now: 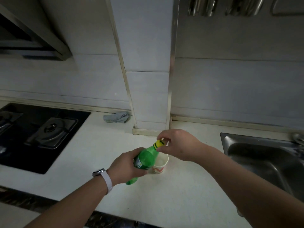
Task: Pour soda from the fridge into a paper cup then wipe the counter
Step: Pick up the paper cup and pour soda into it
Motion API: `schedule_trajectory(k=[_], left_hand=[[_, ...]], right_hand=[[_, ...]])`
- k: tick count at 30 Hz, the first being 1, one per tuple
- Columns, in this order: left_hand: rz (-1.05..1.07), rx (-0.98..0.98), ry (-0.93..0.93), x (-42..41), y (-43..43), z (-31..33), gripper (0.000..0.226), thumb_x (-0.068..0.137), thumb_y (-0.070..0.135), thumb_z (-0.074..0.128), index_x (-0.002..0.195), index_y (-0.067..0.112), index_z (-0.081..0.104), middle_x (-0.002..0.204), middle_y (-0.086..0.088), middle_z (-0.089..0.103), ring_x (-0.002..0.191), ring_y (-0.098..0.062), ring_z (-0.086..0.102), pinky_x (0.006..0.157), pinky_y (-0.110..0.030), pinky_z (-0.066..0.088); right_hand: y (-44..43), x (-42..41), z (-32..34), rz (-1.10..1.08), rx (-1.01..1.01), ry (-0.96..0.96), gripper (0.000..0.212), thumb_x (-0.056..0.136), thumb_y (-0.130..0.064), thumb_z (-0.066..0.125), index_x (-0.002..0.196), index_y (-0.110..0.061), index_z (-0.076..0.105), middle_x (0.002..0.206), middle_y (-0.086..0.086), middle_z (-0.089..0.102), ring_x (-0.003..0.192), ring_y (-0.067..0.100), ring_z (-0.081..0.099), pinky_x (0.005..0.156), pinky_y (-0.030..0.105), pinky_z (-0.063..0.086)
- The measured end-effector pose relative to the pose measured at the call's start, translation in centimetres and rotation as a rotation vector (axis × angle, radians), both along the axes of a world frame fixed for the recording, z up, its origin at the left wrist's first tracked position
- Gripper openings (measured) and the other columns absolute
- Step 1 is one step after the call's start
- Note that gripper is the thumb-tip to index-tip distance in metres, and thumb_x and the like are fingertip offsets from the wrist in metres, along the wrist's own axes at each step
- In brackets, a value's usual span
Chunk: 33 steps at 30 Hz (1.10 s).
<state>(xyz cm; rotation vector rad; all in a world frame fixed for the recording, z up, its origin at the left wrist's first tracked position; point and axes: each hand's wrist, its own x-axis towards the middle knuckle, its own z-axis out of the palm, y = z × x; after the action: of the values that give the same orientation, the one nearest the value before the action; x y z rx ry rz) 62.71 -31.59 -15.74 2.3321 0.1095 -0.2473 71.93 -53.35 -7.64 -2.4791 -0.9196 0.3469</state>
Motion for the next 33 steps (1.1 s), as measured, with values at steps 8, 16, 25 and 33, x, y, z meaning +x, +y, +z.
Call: schedule_trajectory(k=[8,16,25,33], left_hand=[[-0.070,0.021,0.009,1.2,-1.3,0.1,0.069,0.060,0.047,0.079,0.121,0.053,0.049,0.101,0.023,0.069,0.092,0.002,0.064,0.082,-0.032,0.056],[-0.130,0.023,0.018,2.2,-1.3,0.3,0.066,0.057,0.051,0.078,0.116,0.059,0.048,0.104,0.022,0.069,0.094,-0.001,0.065,0.083,-0.035,0.057],[-0.151,-0.030,0.031,3.5,-1.5,1.0,0.068,0.060,0.044,0.083,0.119,0.053,0.051,0.101,0.027,0.065,0.096,0.001,0.063,0.085,-0.027,0.055],[-0.198,-0.041,0.051,3.5,-2.3,1.4,0.061,0.065,0.041,0.083,0.112,0.056,0.048,0.096,0.029,0.064,0.091,0.007,0.061,0.080,-0.018,0.054]], right_hand=[[-1.4,0.3,0.8,0.017,0.004,0.006,0.036,0.095,-0.051,0.049,0.125,-0.033,0.052,0.122,-0.017,0.046,0.101,0.006,0.054,0.081,0.023,0.042],[-1.7,0.7,2.0,-0.030,-0.325,-0.052,0.043,0.094,-0.064,0.038,0.087,-0.024,0.055,0.076,-0.008,0.053,0.068,0.010,0.049,0.059,0.030,0.039],[-1.3,0.2,1.1,-0.042,-0.011,-0.071,0.027,0.091,-0.048,0.059,0.104,-0.025,0.060,0.090,-0.012,0.055,0.078,0.009,0.054,0.069,0.028,0.044],[-2.6,0.2,1.5,0.040,-0.039,0.026,0.040,0.087,-0.042,0.067,0.125,-0.034,0.057,0.113,-0.017,0.055,0.094,0.002,0.054,0.083,0.021,0.047]])
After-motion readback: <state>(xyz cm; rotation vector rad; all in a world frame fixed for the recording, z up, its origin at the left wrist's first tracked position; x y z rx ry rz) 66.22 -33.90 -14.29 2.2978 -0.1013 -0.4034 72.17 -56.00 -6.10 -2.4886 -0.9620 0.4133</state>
